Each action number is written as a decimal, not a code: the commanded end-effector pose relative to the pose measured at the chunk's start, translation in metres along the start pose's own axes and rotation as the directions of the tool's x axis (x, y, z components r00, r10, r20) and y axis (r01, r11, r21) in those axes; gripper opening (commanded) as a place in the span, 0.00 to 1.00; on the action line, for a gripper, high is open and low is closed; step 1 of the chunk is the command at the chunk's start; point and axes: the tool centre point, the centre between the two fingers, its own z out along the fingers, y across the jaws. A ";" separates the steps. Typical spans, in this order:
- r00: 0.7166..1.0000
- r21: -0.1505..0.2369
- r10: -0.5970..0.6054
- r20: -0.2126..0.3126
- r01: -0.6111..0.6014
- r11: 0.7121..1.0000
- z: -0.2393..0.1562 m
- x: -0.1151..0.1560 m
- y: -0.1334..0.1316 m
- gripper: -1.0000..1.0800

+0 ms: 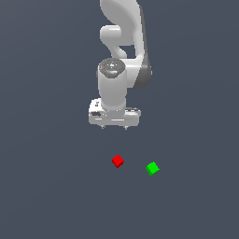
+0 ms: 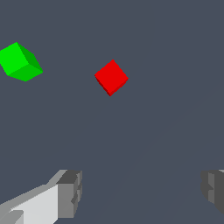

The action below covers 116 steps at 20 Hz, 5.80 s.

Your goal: Stack the red cube on top of the green cube.

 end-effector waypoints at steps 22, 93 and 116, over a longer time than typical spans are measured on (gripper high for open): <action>0.955 0.002 -0.297 -0.010 0.297 0.955 0.039 0.047 0.002 0.96; 0.771 -0.002 -0.636 -0.021 0.636 0.772 0.088 0.103 -0.021 0.00; 0.772 -0.002 -0.636 -0.022 0.636 0.772 0.051 0.108 -0.056 0.00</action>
